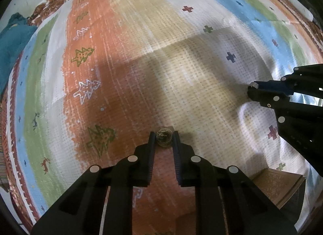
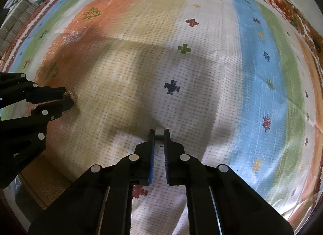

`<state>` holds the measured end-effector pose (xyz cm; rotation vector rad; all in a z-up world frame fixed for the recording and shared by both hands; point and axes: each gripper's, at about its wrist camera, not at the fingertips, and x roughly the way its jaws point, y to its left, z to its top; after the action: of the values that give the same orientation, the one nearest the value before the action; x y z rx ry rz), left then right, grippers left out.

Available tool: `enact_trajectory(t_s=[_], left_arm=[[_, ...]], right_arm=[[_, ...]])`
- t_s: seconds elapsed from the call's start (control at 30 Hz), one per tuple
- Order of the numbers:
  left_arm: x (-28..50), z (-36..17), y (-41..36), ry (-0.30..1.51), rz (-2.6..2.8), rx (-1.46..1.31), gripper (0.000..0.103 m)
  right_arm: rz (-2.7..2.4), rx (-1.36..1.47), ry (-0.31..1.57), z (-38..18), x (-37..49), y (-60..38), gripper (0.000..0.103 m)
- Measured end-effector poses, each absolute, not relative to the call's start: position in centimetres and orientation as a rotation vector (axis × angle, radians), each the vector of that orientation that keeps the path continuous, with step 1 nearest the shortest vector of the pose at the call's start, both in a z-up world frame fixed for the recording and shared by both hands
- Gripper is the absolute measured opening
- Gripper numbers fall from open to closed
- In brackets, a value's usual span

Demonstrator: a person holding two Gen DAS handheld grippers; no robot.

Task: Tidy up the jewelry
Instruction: 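Grasp the gold ring charm with the left tool while the right tool grasps the silver cube charm, then lift both held charms and carry them over the silver tin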

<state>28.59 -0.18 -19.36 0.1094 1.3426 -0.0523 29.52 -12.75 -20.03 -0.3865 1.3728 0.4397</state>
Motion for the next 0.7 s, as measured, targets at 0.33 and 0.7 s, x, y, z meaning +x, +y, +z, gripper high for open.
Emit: enact_trajectory(t_s=[0.33,0.7], left_arm=[[27.4,-17.5,1.3,1.314,-0.03,0.047,0.015],[26.4,-15.8,1.1,1.29,-0.023,0.023,0.015]], right_arm=[[0.436,-0.341,1.366,-18.9,29.1,-14.0,0.009],[0.428,-0.315,1.348,-17.6,28.2,-15.3,0.009]])
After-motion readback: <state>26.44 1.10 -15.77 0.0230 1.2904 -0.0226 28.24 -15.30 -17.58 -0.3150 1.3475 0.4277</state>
